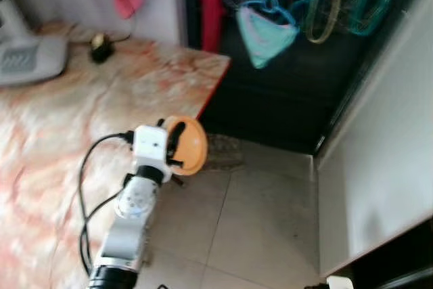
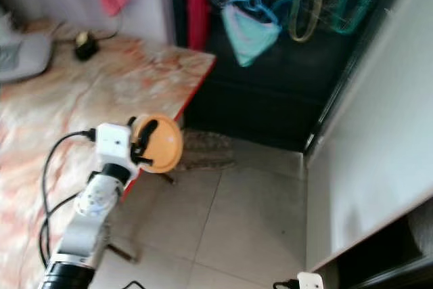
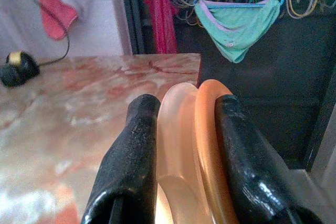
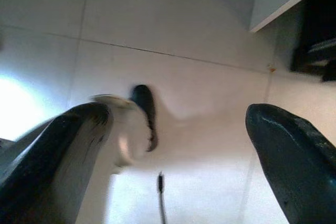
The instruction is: Restocking fridge
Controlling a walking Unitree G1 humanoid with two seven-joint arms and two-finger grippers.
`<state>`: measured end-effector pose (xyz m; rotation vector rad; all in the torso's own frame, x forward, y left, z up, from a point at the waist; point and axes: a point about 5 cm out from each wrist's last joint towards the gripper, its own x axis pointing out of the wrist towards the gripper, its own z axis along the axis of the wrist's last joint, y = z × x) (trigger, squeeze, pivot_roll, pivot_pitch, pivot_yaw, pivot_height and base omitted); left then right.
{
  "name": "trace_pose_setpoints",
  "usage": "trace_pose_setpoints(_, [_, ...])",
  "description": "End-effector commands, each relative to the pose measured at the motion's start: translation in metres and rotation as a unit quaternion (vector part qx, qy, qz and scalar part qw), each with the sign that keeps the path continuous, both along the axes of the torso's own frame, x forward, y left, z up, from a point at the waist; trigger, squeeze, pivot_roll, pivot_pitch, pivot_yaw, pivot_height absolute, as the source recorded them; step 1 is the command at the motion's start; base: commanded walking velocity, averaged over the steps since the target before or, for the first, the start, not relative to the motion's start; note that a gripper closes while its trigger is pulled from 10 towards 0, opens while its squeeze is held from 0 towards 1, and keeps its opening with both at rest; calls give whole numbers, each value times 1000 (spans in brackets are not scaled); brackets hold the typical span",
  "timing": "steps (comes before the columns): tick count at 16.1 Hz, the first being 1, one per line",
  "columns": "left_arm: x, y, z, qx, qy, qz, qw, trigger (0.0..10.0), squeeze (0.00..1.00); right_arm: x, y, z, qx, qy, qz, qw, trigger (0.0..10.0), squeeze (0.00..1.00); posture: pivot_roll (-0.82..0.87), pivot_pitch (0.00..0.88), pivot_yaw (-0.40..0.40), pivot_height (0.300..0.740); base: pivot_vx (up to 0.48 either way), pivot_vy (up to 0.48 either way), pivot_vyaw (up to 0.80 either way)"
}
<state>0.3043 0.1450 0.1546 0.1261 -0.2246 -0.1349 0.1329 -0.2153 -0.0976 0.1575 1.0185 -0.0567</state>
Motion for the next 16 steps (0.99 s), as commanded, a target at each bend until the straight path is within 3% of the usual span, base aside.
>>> trace_pose_setpoints(1, [1, -7, 4, -3, -9, -12, 1000, 10000, 0, -8, -2, -2, -3, 12, -5, 1000, 10000, 0, 76, 4, 15, 740, 0, 0, -800])
trace_pose_setpoints(16, [11, -6, -1, 6, -3, -4, 1000, 10000, 0, -4, -3, -1, -5, 8, -11, 1000, 10000, 0, 82, 0, 10, 740, 0, -20, -800])
